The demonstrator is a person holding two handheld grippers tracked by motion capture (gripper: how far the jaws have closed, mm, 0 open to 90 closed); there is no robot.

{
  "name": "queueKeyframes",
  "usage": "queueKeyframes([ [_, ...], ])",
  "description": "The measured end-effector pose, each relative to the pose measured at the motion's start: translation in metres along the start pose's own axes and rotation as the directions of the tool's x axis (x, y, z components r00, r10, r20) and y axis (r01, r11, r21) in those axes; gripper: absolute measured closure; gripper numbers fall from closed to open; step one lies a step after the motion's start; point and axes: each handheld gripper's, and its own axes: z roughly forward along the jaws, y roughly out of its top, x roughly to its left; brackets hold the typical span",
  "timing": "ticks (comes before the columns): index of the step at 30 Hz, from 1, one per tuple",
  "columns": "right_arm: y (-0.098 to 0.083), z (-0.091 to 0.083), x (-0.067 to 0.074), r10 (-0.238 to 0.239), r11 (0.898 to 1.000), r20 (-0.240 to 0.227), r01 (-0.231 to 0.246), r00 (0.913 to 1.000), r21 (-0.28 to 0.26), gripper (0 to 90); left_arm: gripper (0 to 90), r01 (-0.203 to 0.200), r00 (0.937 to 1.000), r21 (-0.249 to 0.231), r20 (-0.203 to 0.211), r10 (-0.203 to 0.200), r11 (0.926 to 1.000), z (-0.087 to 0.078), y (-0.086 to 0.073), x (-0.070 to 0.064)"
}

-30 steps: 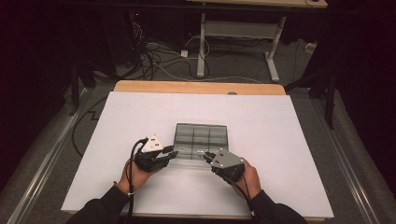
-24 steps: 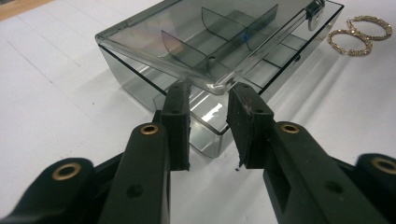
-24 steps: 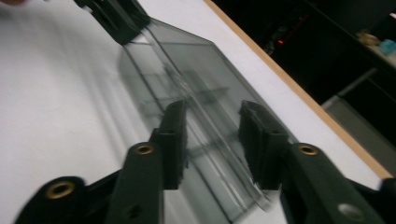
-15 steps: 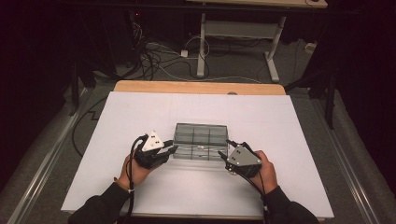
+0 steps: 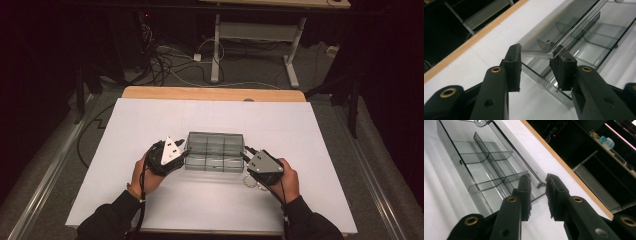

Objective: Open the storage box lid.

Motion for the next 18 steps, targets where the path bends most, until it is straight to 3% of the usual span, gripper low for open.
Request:
queueKeyframes([
  [10, 0.008, 0.000, -0.017, 0.041, 0.999, 0.001, -0.040, 0.9992, -0.016, 82.1, 67.2, -0.050, 0.9987, -0.010, -0.002, 0.050, 0.9987, 0.006, 0.015, 0.010],
  [18, 0.016, 0.008, -0.033, 0.098, 0.995, -0.003, -0.098, 0.9952, -0.021, 84.5, 69.4, -0.033, 0.9994, -0.014, 0.008, 0.033, 0.9993, 0.010, 0.025, 0.023],
])
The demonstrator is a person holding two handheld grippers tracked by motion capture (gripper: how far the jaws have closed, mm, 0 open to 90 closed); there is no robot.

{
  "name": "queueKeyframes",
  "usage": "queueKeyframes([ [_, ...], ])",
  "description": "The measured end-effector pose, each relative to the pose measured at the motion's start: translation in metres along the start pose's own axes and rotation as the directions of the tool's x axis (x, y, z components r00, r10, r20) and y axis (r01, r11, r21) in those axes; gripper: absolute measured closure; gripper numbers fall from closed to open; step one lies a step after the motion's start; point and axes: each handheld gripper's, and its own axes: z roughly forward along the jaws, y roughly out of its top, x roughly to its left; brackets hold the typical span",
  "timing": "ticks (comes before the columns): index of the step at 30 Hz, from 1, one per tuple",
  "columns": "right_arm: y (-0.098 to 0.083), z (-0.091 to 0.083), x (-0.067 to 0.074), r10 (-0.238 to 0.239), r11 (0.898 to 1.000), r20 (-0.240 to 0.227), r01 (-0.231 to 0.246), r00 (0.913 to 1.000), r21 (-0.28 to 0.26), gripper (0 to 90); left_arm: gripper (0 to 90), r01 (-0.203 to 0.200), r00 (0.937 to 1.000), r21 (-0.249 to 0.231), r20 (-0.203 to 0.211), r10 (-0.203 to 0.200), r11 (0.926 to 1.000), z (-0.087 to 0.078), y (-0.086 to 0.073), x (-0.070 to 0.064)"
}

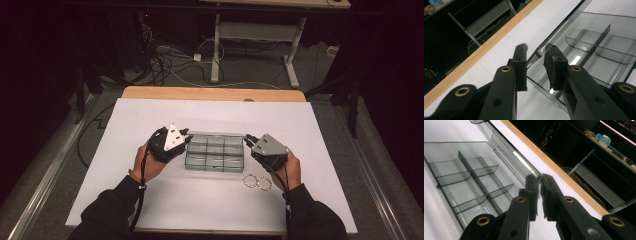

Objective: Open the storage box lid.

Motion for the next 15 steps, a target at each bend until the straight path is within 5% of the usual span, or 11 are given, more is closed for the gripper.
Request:
queueKeyframes([
  [15, 0.008, 0.014, -0.016, 0.098, 0.995, -0.003, -0.098, 0.9952, -0.019, 83.6, 69.4, 0.062, 0.9979, -0.035, 0.021, -0.061, 0.9975, 0.008, 0.008, 0.017],
])
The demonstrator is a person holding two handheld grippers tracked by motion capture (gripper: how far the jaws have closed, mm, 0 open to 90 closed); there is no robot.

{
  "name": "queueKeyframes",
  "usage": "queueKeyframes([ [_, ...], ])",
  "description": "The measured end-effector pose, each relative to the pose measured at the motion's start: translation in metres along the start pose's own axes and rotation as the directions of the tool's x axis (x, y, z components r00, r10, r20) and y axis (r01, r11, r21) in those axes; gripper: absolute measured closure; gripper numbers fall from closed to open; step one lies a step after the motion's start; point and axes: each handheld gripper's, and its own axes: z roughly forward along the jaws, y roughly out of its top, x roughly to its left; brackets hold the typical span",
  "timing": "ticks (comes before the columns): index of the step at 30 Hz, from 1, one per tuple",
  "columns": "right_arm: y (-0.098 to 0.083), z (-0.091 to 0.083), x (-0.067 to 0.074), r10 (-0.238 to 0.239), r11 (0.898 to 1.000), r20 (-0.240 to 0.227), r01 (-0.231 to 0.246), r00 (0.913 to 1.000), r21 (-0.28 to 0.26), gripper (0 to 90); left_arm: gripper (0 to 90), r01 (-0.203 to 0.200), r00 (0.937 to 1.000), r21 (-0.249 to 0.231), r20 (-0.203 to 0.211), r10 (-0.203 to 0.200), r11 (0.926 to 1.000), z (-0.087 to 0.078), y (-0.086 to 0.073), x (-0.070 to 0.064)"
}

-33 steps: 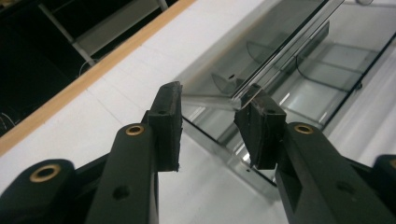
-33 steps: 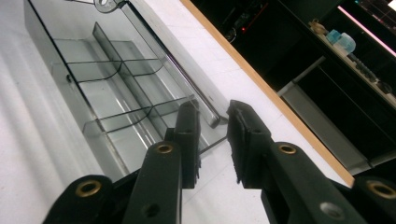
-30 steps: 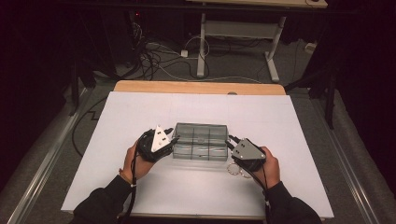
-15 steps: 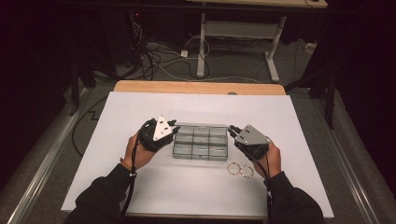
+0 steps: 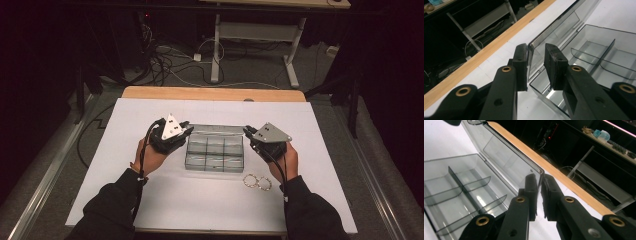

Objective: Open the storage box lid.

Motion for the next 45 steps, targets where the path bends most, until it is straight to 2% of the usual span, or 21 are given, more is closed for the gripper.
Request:
queueKeyframes([
  [5, 0.000, 0.007, -0.005, 0.052, 0.999, -0.009, -0.052, 0.9986, -0.015, 80.8, 67.8, 0.033, 0.9994, -0.015, 0.012, -0.033, 0.9993, 0.006, 0.000, 0.005],
  [13, -0.001, 0.023, -0.008, 0.090, 0.996, 0.006, -0.090, 0.9959, -0.027, 76.1, 65.5, 0.075, 0.9972, -0.021, 0.007, -0.075, 0.9970, 0.020, -0.008, 0.012],
  [17, -0.005, 0.031, -0.010, 0.112, 0.993, 0.005, -0.112, 0.9937, -0.026, 75.1, 65.5, 0.133, 0.9909, -0.028, 0.023, -0.132, 0.9907, 0.028, -0.014, 0.015],
  [25, -0.010, 0.043, -0.014, 0.159, 0.987, 0.021, -0.158, 0.9871, -0.033, 75.4, 65.5, 0.171, 0.9852, -0.036, 0.013, -0.171, 0.9846, 0.041, -0.019, 0.016],
  [33, -0.021, 0.058, -0.016, 0.212, 0.977, 0.020, -0.212, 0.9772, -0.003, 77.2, 65.6, 0.196, 0.9806, -0.036, -0.005, -0.196, 0.9800, 0.051, -0.023, 0.018],
  [39, -0.030, 0.070, -0.017, 0.221, 0.974, 0.022, -0.222, 0.9750, 0.041, 77.5, 65.6, 0.204, 0.9789, 0.006, -0.011, -0.204, 0.9789, 0.062, -0.031, 0.019],
  [43, -0.036, 0.075, -0.018, 0.261, 0.964, 0.009, -0.261, 0.9652, 0.054, 77.3, 65.4, 0.217, 0.9763, 0.028, -0.007, -0.216, 0.9759, 0.068, -0.036, 0.019],
  [45, -0.038, 0.076, -0.019, 0.274, 0.960, -0.001, -0.273, 0.9617, 0.067, 76.7, 64.7, 0.231, 0.9729, 0.027, -0.001, -0.231, 0.9725, 0.069, -0.037, 0.019],
])
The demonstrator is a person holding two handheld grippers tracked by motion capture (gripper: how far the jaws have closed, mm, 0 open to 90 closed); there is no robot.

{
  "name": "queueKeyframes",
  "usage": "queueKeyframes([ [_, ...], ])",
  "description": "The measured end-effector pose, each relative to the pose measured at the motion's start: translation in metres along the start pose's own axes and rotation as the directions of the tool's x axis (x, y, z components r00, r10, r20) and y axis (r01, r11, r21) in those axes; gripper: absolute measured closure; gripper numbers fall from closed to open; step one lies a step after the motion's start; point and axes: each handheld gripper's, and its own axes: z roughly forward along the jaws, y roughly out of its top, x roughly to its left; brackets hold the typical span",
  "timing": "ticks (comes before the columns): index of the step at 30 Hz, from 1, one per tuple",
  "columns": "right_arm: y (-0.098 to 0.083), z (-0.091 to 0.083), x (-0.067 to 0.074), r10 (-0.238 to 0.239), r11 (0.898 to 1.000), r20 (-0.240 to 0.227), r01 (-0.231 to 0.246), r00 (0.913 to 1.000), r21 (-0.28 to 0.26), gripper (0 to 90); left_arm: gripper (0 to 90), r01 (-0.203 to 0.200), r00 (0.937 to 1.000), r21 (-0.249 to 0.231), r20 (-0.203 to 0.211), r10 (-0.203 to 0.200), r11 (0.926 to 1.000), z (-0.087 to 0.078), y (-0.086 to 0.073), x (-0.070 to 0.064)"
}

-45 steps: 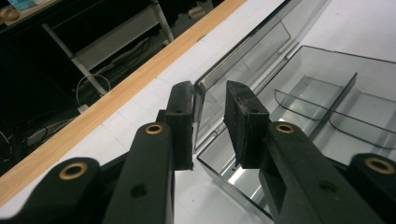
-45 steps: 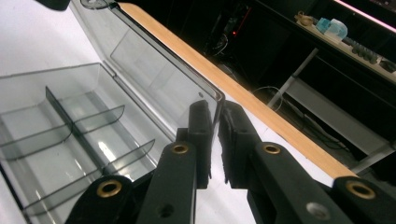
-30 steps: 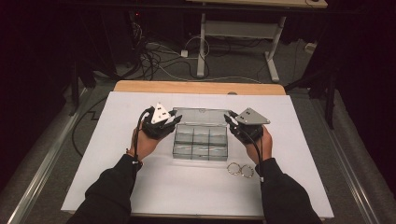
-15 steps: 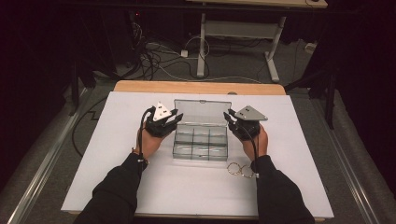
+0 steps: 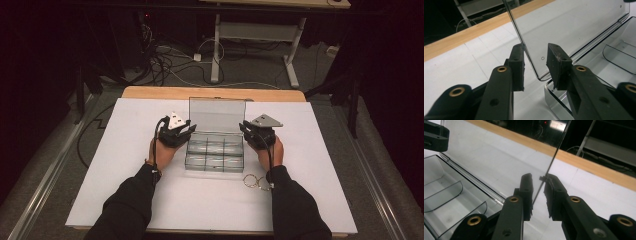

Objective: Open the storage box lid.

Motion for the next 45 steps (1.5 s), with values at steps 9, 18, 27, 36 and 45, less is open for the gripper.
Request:
queueKeyframes([
  [9, -0.006, 0.004, 0.000, 0.055, 0.998, -0.036, -0.054, 0.9979, 0.031, 76.3, 64.7, 0.021, 0.9997, 0.016, 0.013, -0.022, 0.9996, -0.001, -0.004, 0.002],
  [18, -0.005, 0.006, 0.008, 0.043, 0.998, -0.012, -0.042, 0.9990, 0.054, 76.6, 64.0, 0.016, 0.9998, 0.023, 0.008, -0.016, 0.9996, -0.003, -0.004, 0.002],
  [27, -0.003, 0.004, 0.012, 0.028, 0.997, 0.014, -0.029, 0.9995, 0.070, 76.7, 62.1, 0.001, 1.0000, 0.022, -0.002, -0.001, 0.9997, -0.002, -0.003, 0.001],
  [36, -0.002, 0.004, 0.013, 0.011, 0.997, 0.023, -0.012, 0.9997, 0.078, 76.5, 59.9, -0.001, 0.9997, 0.024, -0.023, 0.002, 0.9997, -0.002, -0.002, -0.001],
  [45, -0.003, 0.005, 0.013, -0.004, 0.995, 0.033, 0.001, 0.9995, 0.097, 77.3, 58.0, 0.002, 0.9995, 0.041, -0.031, -0.001, 0.9991, 0.000, -0.004, 0.000],
])
